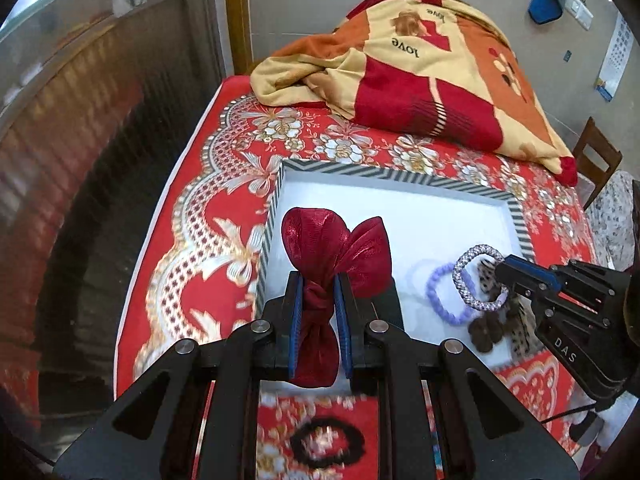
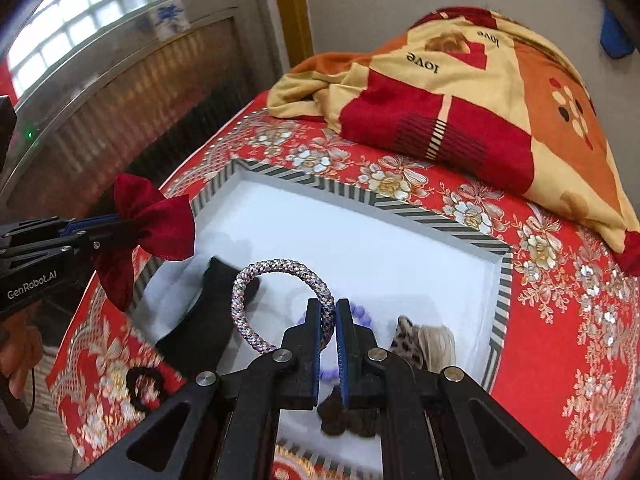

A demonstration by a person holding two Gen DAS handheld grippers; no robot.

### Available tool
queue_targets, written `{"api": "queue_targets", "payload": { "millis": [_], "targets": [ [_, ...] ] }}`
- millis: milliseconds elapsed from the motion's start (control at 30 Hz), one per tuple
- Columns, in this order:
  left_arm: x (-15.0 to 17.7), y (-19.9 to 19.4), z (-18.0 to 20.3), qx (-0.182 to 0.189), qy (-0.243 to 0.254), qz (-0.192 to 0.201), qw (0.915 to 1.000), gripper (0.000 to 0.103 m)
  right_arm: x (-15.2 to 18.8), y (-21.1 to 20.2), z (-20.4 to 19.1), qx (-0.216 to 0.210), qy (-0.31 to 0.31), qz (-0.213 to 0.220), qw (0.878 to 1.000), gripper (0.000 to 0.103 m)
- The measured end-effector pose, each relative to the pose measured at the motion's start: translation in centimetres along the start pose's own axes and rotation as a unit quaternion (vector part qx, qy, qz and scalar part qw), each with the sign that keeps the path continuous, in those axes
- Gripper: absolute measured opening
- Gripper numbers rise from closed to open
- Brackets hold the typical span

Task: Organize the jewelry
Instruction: 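Carry the bow and grey bracelet into the white tray and open both grippers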

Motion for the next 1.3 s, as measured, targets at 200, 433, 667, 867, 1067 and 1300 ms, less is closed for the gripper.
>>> {"api": "queue_targets", "payload": {
  "millis": [200, 433, 667, 867, 1067, 1300],
  "targets": [
    [-2.5, 4.1, -0.5, 0.014, -0.007, -0.025, 0.9996, 0.015, -1.4, 3.3, 1.4, 0.012, 0.017, -0.022, 1.000, 0.007],
    [-3.7, 8.2, -0.4, 0.022, -0.014, -0.052, 0.9983, 0.015, -2.4, 6.7, 2.2, 0.028, 0.024, -0.043, 0.998, 0.007],
    [-4.1, 11.1, -1.5, 0.018, -0.033, -0.070, 0.9969, 0.015, -2.8, 9.0, 2.3, 0.031, 0.027, -0.060, 0.997, 0.007],
    [-3.9, 11.2, -1.6, 0.016, -0.032, -0.072, 0.9968, 0.016, -2.9, 9.3, 2.6, 0.027, 0.045, -0.066, 0.996, 0.009],
    [-3.4, 10.4, -1.6, 0.026, -0.046, -0.067, 0.9964, 0.048, -2.5, 7.3, 2.9, 0.011, 0.070, -0.054, 0.996, 0.025],
    [-2.2, 6.8, -1.2, 0.011, -0.040, -0.044, 0.9981, 0.054, -1.2, 2.5, 1.8, -0.009, 0.076, -0.008, 0.997, 0.025]
  ]
}}
Point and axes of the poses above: each gripper's, at about its wrist camera, not at the fingertips, and y roughly the way its jaws point, z to its right, x to its underside, the point moved 6 cm from there along y, roughly the way its jaws point, and after that the axes turned 8 degrees about y, right-handed, at the moved point
